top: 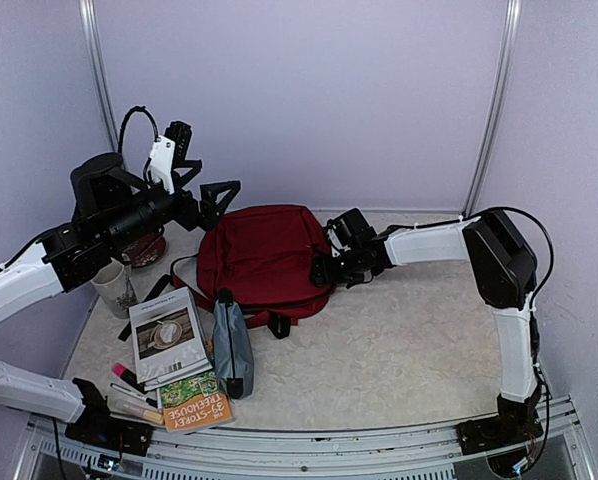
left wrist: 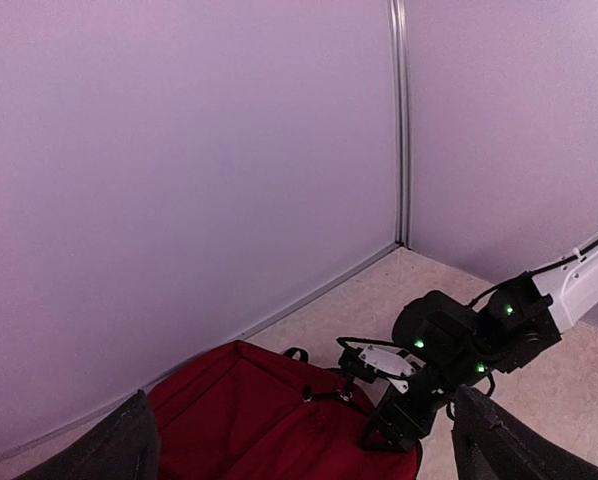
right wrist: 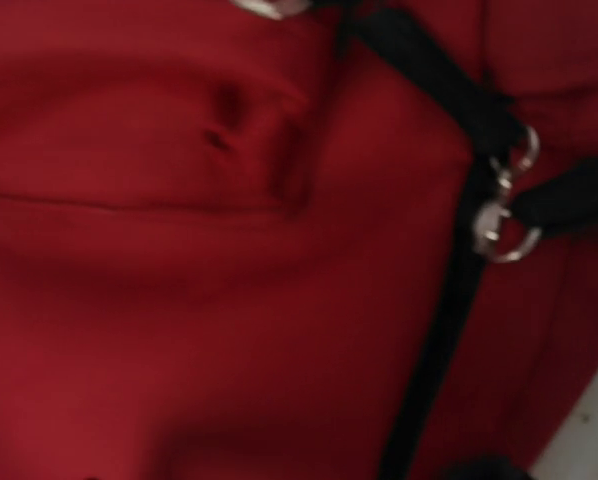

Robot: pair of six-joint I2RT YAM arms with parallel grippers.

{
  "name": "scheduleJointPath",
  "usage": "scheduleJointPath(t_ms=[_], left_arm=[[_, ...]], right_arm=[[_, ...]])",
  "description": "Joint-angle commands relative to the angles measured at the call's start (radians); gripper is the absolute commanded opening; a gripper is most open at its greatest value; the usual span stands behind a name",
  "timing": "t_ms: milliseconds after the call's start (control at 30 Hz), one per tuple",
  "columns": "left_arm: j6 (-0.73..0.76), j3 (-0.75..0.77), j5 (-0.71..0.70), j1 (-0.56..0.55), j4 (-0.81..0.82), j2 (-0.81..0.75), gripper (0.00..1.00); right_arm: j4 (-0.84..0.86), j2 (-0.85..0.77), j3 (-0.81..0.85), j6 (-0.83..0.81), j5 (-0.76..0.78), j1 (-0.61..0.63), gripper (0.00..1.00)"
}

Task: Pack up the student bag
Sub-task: Pick up the student bag from the center of the board.

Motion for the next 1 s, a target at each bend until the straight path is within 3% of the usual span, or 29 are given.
scheduleJointPath(t_ms=[0, 133, 533, 600, 733, 867, 967], left_arm=[[-0.043, -0.003, 0.219, 0.021, -0.041, 0.020, 0.99], [-0.053, -0.018, 0.194, 0.028, -0.001, 0.069, 0.99], [-0.113, -0.085, 0.098, 0.058, 0.003, 0.143, 0.99], [-0.115, -0.091, 0.092, 0.057, 0.005, 0.139, 0.99], [-0.109, -0.119, 0.066, 0.056, 0.034, 0.122, 0.99], [-0.100, -0.129, 0.030, 0.051, 0.036, 0.121, 0.99], [-0.096, -0.136, 0.038, 0.041, 0.041, 0.123, 0.98]], right_arm=[[-0.084, 0.068, 0.039, -0.019, -0.007, -0.001, 0.93], [-0.081, 0.078, 0.015, -0.007, -0.040, -0.001, 0.93], [-0.257, -0.058, 0.004, -0.047, 0.125, 0.000, 1.00], [-0.240, -0.077, -0.005, -0.056, 0.066, -0.009, 1.00], [-0.054, -0.079, -0.108, 0.032, -0.207, -0.048, 1.00], [-0.004, -0.020, -0.077, 0.062, -0.250, -0.052, 0.99], [0.055, 0.027, -0.047, 0.076, -0.323, -0.059, 0.89]])
